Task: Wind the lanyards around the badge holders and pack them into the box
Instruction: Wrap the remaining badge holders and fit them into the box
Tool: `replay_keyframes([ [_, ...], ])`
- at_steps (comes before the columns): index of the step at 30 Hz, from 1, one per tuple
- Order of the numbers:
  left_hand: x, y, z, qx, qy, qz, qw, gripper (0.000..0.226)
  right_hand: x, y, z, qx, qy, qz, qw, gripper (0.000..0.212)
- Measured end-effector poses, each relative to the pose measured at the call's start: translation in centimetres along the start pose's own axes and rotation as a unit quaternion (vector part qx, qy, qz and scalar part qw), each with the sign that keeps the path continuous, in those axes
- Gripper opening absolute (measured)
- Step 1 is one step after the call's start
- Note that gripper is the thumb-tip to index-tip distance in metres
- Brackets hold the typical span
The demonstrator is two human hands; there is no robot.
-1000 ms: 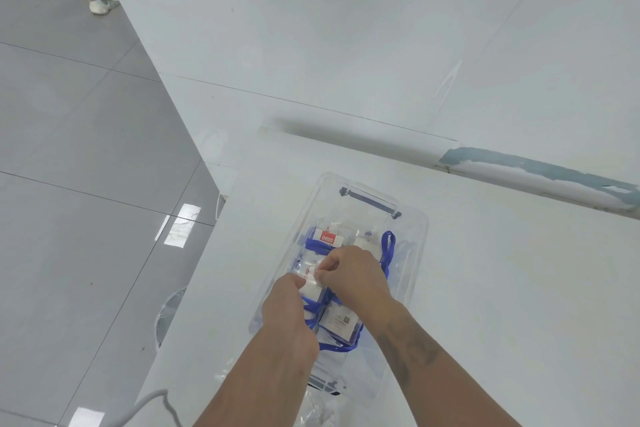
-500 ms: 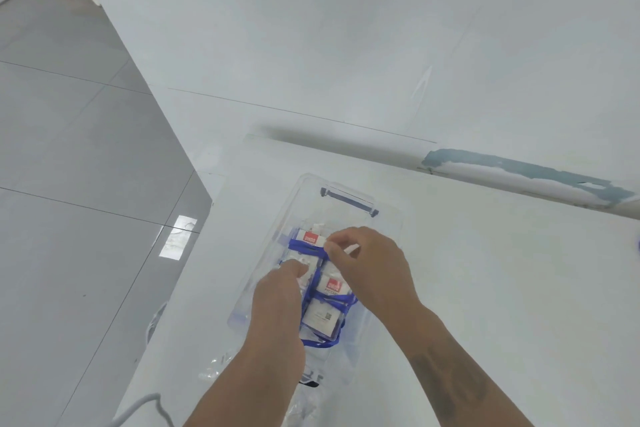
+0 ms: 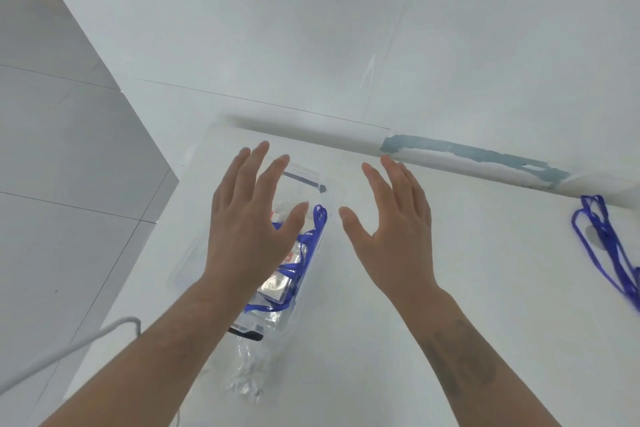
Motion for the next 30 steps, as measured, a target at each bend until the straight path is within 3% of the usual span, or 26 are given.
replay_keyframes([
  [9,-1.3,0.3,0.1,0.013,0.03,0.006,0.999,0.062,-0.6,-1.9,2.2,-0.026,0.046,0.016,0.999,0.059],
  [17,-6.6,1.6,-0.1,-0.012,0.063,0.041,0.997,0.061,-3.9,-4.6,2.7,-0.03,0.046,0.005,0.998,0.059],
  [23,-14.7,5.6,0.9,0.003,0.069,0.025,0.997,0.061,-11.4,-9.3,3.6,-0.026,0.051,0.001,0.998,0.058],
  [30,-29.5,11.1,3.4,0.02,0.038,0.019,0.999,0.06,-25.2,-19.5,6.3,-0.013,0.06,-0.023,0.998,0.056],
])
Point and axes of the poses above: each hand's wrist, its own z-axis away from the middle knuckle, its own y-axis out of the palm, x = y × z, the point moved 2 cm from there along -z, towards the middle knuckle, and after that the axes turned 15 degrees about -z, right-handed, at the moved point
